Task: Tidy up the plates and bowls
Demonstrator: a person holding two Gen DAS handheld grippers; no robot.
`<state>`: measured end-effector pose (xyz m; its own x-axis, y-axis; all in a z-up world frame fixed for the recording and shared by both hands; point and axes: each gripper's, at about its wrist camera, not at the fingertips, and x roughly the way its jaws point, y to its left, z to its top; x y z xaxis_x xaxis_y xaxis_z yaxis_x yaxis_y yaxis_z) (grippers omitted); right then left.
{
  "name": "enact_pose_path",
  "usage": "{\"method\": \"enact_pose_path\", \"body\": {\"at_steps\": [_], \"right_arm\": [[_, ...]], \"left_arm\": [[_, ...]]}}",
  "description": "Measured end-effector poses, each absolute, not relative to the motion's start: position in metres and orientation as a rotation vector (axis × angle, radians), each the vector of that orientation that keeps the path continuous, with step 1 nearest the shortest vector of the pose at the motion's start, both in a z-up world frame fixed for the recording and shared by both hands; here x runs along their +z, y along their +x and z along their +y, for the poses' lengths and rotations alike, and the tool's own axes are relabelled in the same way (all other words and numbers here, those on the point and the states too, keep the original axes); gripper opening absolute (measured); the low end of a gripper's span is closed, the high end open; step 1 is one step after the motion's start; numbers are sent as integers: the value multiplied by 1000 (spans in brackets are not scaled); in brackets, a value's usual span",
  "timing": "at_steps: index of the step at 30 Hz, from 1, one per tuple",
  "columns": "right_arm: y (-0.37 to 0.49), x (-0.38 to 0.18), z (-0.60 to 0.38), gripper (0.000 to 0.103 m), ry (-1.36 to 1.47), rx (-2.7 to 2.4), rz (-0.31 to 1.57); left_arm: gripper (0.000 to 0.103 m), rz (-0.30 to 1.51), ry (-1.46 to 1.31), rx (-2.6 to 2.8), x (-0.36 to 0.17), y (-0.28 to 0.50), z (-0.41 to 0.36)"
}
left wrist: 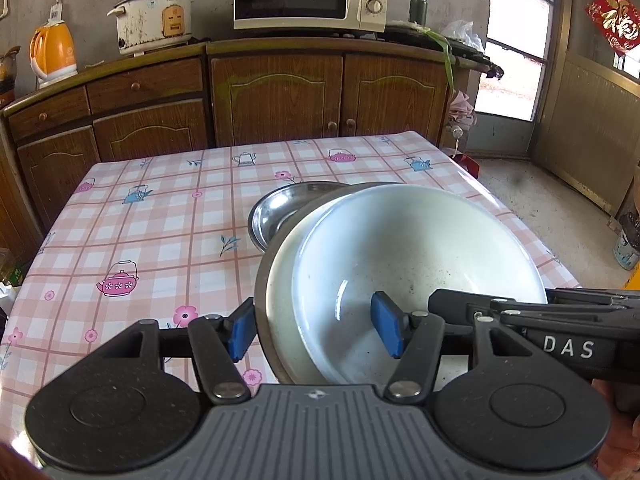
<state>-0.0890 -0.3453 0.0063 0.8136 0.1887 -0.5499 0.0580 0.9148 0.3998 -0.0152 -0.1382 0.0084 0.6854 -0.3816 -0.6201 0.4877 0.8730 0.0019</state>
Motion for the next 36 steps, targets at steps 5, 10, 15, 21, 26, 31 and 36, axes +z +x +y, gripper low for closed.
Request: {"method": "enact_pose_path", "body": {"at_steps": [5, 10, 15, 21, 26, 31, 36], "right_arm": [[-89, 10, -346, 54, 414, 73, 610], [-90, 15, -345, 54, 410, 74, 596], [-90, 19, -345, 54, 408, 75, 585], [-90, 21, -345, 54, 407, 77, 578], [-91, 22, -345, 54, 404, 77, 573], [-91, 24, -345, 54, 405, 78, 568], [-91, 25, -346, 54, 404, 79, 564]], "left_arm": [[60, 641, 170, -488, 11, -16, -137], [60, 627, 168, -489, 15, -18, -136], [60, 614, 168, -488, 19, -19, -136], [60, 606, 169, -489, 20, -19, -135], [60, 600, 168, -490, 22, -19, -135], [60, 593, 171, -491, 24, -20, -134], [60, 589, 171, -491, 25, -21, -134]]}}
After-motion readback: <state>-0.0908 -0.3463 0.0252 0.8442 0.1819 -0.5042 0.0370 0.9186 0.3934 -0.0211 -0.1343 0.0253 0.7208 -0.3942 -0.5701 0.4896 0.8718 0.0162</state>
